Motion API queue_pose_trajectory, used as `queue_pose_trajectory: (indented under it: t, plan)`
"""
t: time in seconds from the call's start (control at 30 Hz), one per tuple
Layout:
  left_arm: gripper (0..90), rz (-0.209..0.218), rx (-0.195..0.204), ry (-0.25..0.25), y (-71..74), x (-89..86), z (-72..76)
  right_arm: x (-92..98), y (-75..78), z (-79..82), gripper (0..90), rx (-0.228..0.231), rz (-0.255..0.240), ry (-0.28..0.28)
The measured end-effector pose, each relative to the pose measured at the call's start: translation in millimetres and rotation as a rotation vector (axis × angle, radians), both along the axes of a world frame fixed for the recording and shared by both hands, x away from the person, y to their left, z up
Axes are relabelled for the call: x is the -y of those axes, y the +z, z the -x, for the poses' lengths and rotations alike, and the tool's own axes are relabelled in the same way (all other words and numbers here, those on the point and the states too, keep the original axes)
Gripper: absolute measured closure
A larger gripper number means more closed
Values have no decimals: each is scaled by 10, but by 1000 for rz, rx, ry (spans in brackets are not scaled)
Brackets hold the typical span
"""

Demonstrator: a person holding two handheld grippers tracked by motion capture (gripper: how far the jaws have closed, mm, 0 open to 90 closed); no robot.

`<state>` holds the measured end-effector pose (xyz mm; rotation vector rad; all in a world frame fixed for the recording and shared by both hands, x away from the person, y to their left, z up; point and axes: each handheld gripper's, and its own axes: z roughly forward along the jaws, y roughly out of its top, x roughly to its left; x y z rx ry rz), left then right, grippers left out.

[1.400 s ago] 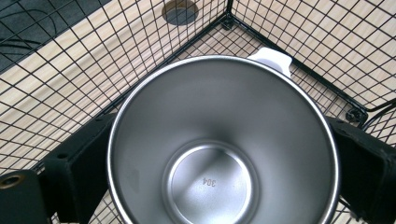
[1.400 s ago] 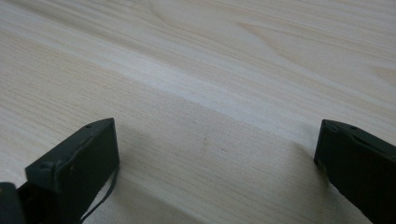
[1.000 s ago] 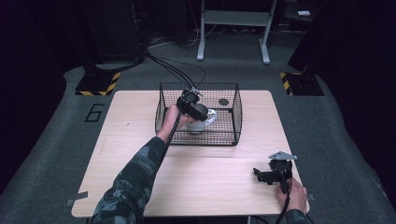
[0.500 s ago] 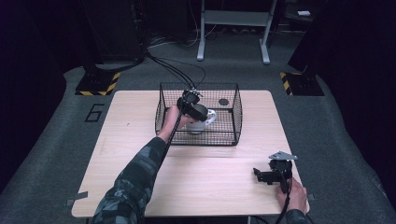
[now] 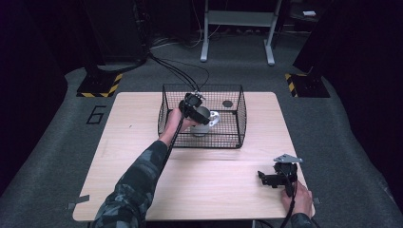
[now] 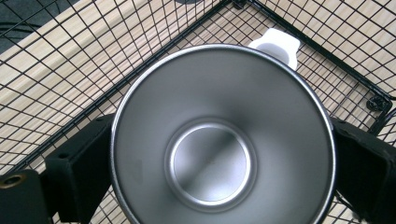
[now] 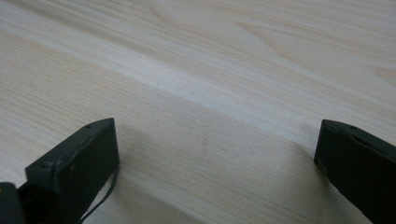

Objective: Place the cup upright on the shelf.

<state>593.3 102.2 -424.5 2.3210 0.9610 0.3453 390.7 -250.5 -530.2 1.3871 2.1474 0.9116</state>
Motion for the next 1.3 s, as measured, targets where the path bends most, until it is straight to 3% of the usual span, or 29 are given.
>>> queue_pose_trajectory:
  t: [0.27, 0.43, 0.67, 0.93, 1.3]
  plan:
    - [56, 0, 10, -7, -5, -10, 25, 1, 0, 2, 0, -3, 2, 1]
    - [15, 57, 26, 4, 45, -56, 46, 2, -1, 0, 0, -1, 3, 2]
    - [1, 88, 47, 0, 208, -142, 147, 5, -4, -3, 0, 6, 1, 6]
    - [1, 98, 82, -17, 408, -299, 376, 5, -3, -3, 0, 6, 1, 6]
    - [13, 107, 158, -44, 581, -439, 895, 5, -3, -3, 0, 6, 1, 6]
